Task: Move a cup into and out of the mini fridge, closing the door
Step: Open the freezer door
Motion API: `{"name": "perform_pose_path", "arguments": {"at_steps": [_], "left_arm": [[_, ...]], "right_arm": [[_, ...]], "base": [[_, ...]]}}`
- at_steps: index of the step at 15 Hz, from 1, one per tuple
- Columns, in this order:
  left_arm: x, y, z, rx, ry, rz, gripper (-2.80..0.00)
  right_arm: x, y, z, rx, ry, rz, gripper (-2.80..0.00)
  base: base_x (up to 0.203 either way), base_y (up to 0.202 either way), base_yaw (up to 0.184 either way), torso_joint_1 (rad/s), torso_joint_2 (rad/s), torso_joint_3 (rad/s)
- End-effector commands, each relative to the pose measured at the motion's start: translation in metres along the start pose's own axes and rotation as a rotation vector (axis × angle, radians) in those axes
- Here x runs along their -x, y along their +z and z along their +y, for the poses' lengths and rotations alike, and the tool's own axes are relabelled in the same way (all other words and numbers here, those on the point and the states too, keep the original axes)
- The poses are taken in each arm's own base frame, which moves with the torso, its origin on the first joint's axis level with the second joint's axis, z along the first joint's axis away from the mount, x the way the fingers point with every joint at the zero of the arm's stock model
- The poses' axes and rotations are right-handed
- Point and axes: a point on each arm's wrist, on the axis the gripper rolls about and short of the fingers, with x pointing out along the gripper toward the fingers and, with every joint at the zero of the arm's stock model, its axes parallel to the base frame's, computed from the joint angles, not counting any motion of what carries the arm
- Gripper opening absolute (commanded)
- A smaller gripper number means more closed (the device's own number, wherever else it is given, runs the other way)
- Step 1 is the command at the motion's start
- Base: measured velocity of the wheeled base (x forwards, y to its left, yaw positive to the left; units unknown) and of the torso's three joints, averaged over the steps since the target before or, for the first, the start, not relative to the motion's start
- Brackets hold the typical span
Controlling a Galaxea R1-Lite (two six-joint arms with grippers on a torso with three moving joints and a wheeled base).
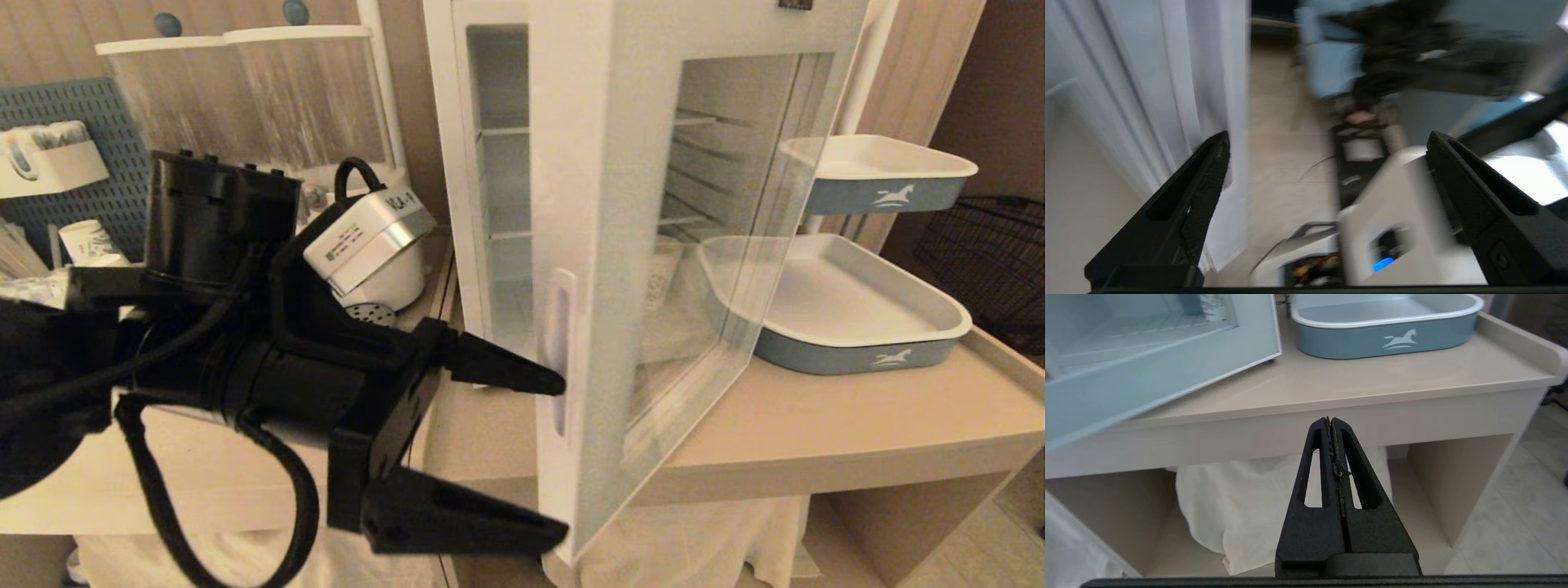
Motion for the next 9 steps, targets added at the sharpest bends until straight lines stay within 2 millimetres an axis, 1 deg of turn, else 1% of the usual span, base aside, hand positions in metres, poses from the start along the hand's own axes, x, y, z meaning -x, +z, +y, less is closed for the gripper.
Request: {"name": "perform_pose_path", "arguments": {"at_steps": [1,3,5,6,7,9], "left_arm": [[-0.001,0.008,-0.032,-0.005,-0.057,-0.011,0.0],[-0.001,0.011,-0.061,-0.026,-0.104,-0.018,0.0],[0.003,0.005,-0.067,-0.011,-0.071,-0.01,0.0],[0.004,-0.003,-0.069,0.01,-0.059,0.006,0.0],[0.006,-0.007,-0.069,0.017,-0.049,0.011,0.0],[0.007,-0.021,-0.062,0.032,-0.012,0.018,0.0]], "right_arm": [[0.0,0.0,0.0,0.0,0.0,0.002,-2.8],[0.0,0.0,0.0,0.0,0.0,0.002,-2.8],[0.0,0.0,0.0,0.0,0.0,0.002,-2.8],[0.0,0.0,0.0,0.0,0.0,0.002,-2.8],[0.0,0.0,0.0,0.0,0.0,0.002,-2.8],[0.0,0.0,0.0,0.0,0.0,0.002,-2.8]], "base": [[0.0,0.0,0.0,0.0,0.0,0.0],[0.0,0.0,0.0,0.0,0.0,0.0],[0.0,0.0,0.0,0.0,0.0,0.0],[0.0,0.0,0.0,0.0,0.0,0.0],[0.0,0.0,0.0,0.0,0.0,0.0],[0.0,0.0,0.0,0.0,0.0,0.0]]}}
